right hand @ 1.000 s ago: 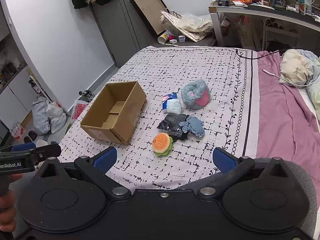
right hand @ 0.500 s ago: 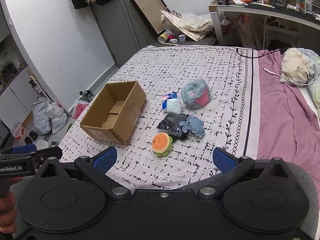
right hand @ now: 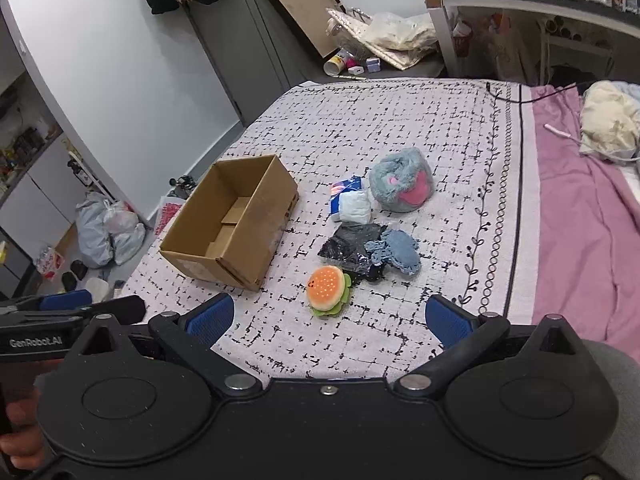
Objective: Organize soft objects
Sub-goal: 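Move both tools toward the soft items beside the cardboard box, then grasp the plush hamburger with the left tool while the right tool grasps the denim plush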
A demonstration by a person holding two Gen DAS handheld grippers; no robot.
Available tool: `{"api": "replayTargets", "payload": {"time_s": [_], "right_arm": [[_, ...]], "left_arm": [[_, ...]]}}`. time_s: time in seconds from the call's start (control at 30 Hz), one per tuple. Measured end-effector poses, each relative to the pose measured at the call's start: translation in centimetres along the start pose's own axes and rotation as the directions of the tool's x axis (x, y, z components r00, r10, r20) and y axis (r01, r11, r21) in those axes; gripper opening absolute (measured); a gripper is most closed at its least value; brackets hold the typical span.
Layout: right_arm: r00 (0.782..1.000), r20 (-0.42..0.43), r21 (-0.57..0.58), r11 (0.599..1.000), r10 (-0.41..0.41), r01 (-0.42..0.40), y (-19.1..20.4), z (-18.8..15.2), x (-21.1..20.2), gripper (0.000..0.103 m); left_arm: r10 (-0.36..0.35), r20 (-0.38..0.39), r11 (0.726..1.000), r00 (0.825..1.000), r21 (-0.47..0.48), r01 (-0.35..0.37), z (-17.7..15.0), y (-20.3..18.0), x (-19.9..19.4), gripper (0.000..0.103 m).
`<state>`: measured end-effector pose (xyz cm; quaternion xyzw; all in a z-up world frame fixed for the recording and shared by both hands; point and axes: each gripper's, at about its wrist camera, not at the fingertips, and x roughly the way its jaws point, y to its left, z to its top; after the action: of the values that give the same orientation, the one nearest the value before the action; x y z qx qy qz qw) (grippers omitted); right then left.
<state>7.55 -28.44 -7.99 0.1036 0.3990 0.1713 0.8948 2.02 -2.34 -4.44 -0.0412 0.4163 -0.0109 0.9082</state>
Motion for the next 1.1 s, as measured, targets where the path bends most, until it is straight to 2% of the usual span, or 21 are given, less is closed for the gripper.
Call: {"api": "replayTargets", "payload": {"time_s": [0.17,0.23,0.47,0.63,0.9,1.1], "right_arm": [[1.000,-0.017,-0.013,1.000,-0.015,0.015,-0.9,0.4,0.7,0.103],[1.000,-0.012,0.012,1.000,0.011,-0.011,-1.5,0.7,1.0,0.103],[1.000,-0.018,0.111,0.994,0.003,-0.001,-4.7,1.5,2.3,0.103],[0.998,-0.038,0.168,0.985,0.047,-0.040,-5.6,2.0,4.1,0.102],[0.994,-0.090,0.301,0.953,0.061,-0.032,-7.5,2.8,7.6,0.094],[0.991,-0.107,0.374,0.927,0.074,-0.029,-8.7,2.6,9.7,0.090]], "left_arm": [[-0.009,-0.004,1.000,1.000,0.007,0.009,0.3,-0.7,1.2,0.102],[-0.007,-0.004,1.000,1.000,0.006,0.007,0.4,-0.9,1.7,0.102],[0.001,-0.008,1.000,1.000,0.001,-0.001,1.0,-1.8,3.6,0.101],[-0.008,-0.018,1.000,1.000,-0.016,0.007,1.3,-2.4,5.4,0.100],[-0.040,-0.065,0.999,0.997,-0.028,0.038,1.7,-4.0,9.2,0.098],[-0.046,-0.110,0.996,0.993,-0.083,0.037,1.9,-4.1,12.2,0.091]]}}
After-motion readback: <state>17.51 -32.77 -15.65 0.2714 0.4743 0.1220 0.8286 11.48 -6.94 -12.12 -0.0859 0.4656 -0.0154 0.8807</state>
